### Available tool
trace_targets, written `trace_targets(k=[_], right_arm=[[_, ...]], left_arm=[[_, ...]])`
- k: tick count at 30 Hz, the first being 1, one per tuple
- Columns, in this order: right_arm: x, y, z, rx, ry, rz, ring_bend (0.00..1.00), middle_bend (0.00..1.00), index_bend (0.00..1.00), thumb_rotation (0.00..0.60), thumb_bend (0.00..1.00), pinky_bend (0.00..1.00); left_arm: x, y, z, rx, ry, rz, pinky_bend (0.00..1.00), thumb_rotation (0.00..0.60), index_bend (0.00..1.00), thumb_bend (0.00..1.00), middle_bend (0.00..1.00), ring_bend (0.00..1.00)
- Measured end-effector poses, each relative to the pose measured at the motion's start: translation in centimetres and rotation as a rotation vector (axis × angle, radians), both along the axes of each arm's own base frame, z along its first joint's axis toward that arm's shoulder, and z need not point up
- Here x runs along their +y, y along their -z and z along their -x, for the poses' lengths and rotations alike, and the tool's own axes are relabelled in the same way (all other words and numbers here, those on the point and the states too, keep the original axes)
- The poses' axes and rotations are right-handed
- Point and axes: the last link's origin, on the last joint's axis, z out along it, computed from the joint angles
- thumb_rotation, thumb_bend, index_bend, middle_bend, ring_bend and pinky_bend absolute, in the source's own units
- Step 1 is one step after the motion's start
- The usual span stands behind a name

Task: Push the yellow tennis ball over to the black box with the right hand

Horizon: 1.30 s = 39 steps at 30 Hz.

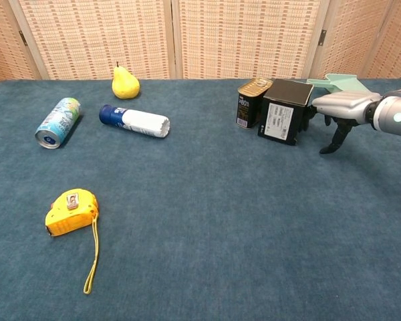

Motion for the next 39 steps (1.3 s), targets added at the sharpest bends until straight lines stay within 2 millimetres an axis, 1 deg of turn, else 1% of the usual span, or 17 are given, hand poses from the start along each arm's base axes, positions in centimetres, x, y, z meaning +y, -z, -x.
trace_targets(k=[4,10,13,17,23,29,30,31,33,34,36,38,39], right_arm=[[0.2,0.1,-0.3,-0.019,-0.024,-0.013,0.00,0.12,0.26,0.600,0.18,0.27],[0.5,0.1,-0.4,-0.035,-0.046,-0.028,0.00,0.11,0.26,0.600,0.18,0.26],[0.7,-0.1,-0.1,-0.036,-0.043,-0.033,0.00,0.13,0.26,0.600,0.18,0.26],[1.1,-0.7,0.7,-0.008,-0.051,-0.026,0.01,0.21,0.26,0.600,0.18,0.26],[2.8,-2.6,2.6,0.007,-0.085,0.017,0.06,0.29,0.26,0.600,0.18,0.26],[5.5,-4.7,3.9,-0.035,-0.097,0.070,0.09,0.32,0.28,0.600,0.18,0.26],[6.4,-5.2,4.1,-0.049,-0.092,0.086,0.09,0.32,0.29,0.600,0.18,0.26],[6.8,-5.3,4.1,-0.055,-0.089,0.093,0.09,0.31,0.29,0.600,0.18,0.26],[8.3,-5.9,4.1,-0.082,-0.074,0.121,0.08,0.27,0.29,0.600,0.18,0.26],[9.1,-6.1,3.9,-0.096,-0.067,0.135,0.06,0.23,0.27,0.600,0.17,0.26],[11.1,-6.6,3.5,-0.132,-0.047,0.181,0.02,0.16,0.21,0.600,0.17,0.26],[13.0,-7.4,3.1,-0.159,-0.026,0.239,0.00,0.10,0.14,0.600,0.16,0.26],[14.2,-8.2,2.9,-0.166,-0.010,0.290,0.00,0.08,0.12,0.600,0.15,0.26]], left_arm=[[0.0,0.1,0.0,0.002,-0.002,0.004,0.38,0.600,0.15,0.40,0.07,0.12],[0.0,0.1,-0.1,0.000,0.001,0.004,0.38,0.600,0.14,0.40,0.07,0.12],[-0.1,0.0,-0.1,-0.004,0.002,0.004,0.38,0.600,0.14,0.40,0.07,0.12],[-0.2,0.0,-0.1,-0.006,0.007,0.007,0.38,0.600,0.14,0.40,0.07,0.12],[-0.3,0.0,-0.3,-0.008,0.017,0.012,0.38,0.600,0.14,0.40,0.07,0.12],[-0.3,0.2,-0.6,-0.010,0.028,0.022,0.38,0.600,0.14,0.40,0.07,0.12],[-0.3,0.2,-0.6,-0.010,0.031,0.023,0.38,0.600,0.14,0.40,0.07,0.12],[-0.4,0.3,-0.7,-0.010,0.033,0.024,0.38,0.600,0.14,0.40,0.07,0.12],[-0.4,0.3,-0.7,-0.009,0.041,0.028,0.38,0.600,0.14,0.40,0.07,0.12],[-0.4,0.4,-0.8,-0.009,0.045,0.031,0.38,0.600,0.14,0.40,0.07,0.12],[-0.5,0.5,-0.9,-0.008,0.056,0.038,0.38,0.600,0.14,0.40,0.08,0.12],[-0.5,0.6,-1.0,-0.005,0.068,0.044,0.38,0.600,0.14,0.40,0.08,0.12],[-0.5,0.6,-1.0,-0.003,0.073,0.047,0.38,0.600,0.14,0.40,0.08,0.12]])
